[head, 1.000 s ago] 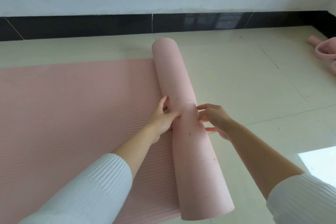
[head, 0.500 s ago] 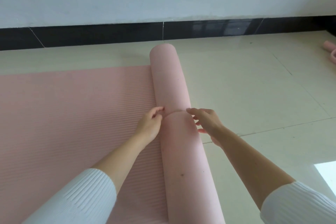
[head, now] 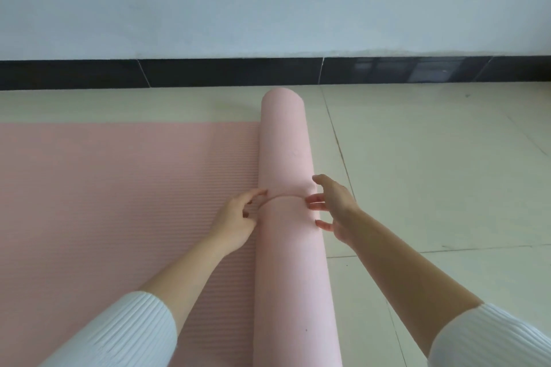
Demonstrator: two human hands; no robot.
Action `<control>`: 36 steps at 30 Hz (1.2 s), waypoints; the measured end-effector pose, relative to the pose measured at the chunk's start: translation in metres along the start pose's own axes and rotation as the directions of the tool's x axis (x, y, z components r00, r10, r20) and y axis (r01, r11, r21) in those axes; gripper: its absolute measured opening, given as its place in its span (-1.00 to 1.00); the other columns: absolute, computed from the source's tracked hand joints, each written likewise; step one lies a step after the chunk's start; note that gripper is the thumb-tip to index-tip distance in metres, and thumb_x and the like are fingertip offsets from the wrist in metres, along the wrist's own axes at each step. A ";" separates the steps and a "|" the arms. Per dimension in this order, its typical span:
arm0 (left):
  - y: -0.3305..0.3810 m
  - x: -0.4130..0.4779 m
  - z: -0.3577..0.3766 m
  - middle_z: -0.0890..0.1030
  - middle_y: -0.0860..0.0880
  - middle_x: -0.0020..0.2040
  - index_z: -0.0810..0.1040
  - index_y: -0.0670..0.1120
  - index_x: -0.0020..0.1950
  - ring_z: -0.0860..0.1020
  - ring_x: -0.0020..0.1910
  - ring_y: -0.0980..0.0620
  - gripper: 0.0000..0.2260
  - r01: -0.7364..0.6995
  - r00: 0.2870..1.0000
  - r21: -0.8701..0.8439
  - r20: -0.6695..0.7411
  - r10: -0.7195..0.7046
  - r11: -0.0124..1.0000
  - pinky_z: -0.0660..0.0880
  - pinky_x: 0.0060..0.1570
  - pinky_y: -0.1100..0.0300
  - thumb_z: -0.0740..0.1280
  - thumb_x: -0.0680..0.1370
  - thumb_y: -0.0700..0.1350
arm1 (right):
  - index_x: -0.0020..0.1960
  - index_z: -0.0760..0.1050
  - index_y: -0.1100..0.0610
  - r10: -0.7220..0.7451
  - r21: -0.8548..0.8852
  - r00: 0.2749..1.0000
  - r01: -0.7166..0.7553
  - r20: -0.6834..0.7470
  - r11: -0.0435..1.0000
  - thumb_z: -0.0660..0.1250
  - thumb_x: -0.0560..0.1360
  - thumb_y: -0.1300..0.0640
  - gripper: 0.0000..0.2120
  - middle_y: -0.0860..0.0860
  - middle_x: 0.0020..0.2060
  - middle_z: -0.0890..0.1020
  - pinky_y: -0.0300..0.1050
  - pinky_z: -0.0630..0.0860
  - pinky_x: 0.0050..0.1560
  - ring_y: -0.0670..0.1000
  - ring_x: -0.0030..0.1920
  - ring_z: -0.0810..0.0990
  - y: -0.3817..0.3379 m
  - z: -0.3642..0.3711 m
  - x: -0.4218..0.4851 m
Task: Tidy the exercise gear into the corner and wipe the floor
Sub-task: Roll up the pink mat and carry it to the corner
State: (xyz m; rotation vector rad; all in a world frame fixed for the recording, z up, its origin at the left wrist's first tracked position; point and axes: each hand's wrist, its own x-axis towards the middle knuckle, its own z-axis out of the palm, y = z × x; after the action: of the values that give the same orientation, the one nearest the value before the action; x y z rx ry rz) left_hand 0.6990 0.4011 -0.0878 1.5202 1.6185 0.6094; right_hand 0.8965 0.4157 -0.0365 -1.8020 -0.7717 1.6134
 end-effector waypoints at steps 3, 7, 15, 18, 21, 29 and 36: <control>-0.007 -0.007 -0.017 0.54 0.10 0.23 0.41 0.16 0.39 0.51 0.22 0.04 -0.64 0.163 0.986 -0.141 0.055 -0.157 0.976 0.42 0.22 0.14 0.25 0.59 -0.03 | 0.11 0.48 0.20 0.066 0.000 0.998 -0.066 0.007 0.998 0.22 0.54 -0.03 -0.68 0.10 -0.17 0.50 -0.02 0.55 -0.13 0.07 -0.17 0.50 -0.005 0.021 -0.001; -0.022 -0.018 -0.032 0.56 0.12 0.20 0.47 0.11 0.33 0.55 0.11 0.13 -0.51 0.319 0.942 -0.226 0.185 -0.281 0.920 0.50 0.10 0.15 0.33 0.44 0.24 | 0.03 0.62 0.04 -0.079 -0.269 0.997 0.077 0.006 0.960 0.21 0.51 -0.12 -0.69 0.04 0.04 0.52 -0.05 0.38 0.04 0.07 0.13 0.42 -0.005 0.050 -0.001; -0.042 -0.026 -0.056 0.55 0.06 0.13 0.56 0.15 0.20 0.55 0.01 0.11 -0.57 0.005 0.958 -0.124 -0.286 -0.041 0.992 0.52 0.07 0.18 0.27 0.47 -0.29 | 0.09 0.54 0.01 -0.148 -0.090 0.986 0.155 0.072 0.984 0.26 0.51 -0.08 -0.76 -0.01 -0.05 0.60 0.06 0.47 0.05 -0.02 0.01 0.55 -0.011 0.101 -0.005; -0.055 -0.030 -0.076 0.61 0.14 0.09 0.58 0.14 0.24 0.56 0.03 0.16 -0.70 0.122 0.953 -0.192 -0.251 -0.169 0.974 0.45 0.05 0.25 0.29 0.53 -0.06 | 0.10 0.45 0.03 -0.063 -0.038 0.994 0.067 0.094 0.997 0.26 0.48 -0.09 -0.74 0.07 -0.16 0.62 0.15 0.46 0.11 0.03 -0.12 0.57 -0.017 0.117 -0.003; -0.064 -0.036 -0.097 0.62 0.19 0.10 0.58 0.15 0.23 0.56 0.07 0.21 -0.57 0.210 0.957 -0.293 -0.136 -0.258 0.933 0.41 0.07 0.26 0.29 0.41 0.25 | 0.02 0.46 0.10 0.012 0.003 0.987 -0.012 0.158 1.000 0.25 0.51 -0.02 -0.80 0.12 -0.25 0.55 0.05 0.54 0.00 0.06 -0.25 0.51 -0.016 0.134 -0.001; -0.102 -0.048 -0.153 0.52 0.04 0.13 0.44 0.17 0.32 0.55 0.05 0.07 -0.57 0.272 0.895 -0.296 -0.273 -0.354 0.916 0.46 0.05 0.15 0.39 0.47 -0.07 | 0.02 0.64 -0.24 -0.180 -0.277 0.930 0.274 0.321 0.921 0.32 0.34 -0.19 -0.72 -0.15 0.17 0.55 -0.07 0.33 0.32 0.01 0.31 0.38 -0.001 0.206 -0.002; -0.136 -0.053 -0.191 0.67 0.06 0.08 0.67 0.08 0.08 0.59 0.12 -0.01 -0.71 0.395 0.870 -0.231 -0.215 -0.443 0.889 0.46 0.17 0.03 0.25 0.51 0.15 | 0.27 0.42 0.20 -0.175 0.064 0.980 0.170 0.093 0.983 0.35 0.36 0.48 -0.49 0.10 -0.09 0.57 0.06 0.58 0.08 0.07 -0.11 0.63 0.003 0.240 0.008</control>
State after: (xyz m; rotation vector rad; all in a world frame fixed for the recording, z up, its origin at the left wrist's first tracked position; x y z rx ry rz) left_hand 0.4618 0.3631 -0.0789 0.9358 1.9637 0.7077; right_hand 0.6584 0.4320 -0.0652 -1.5808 -0.8933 1.6015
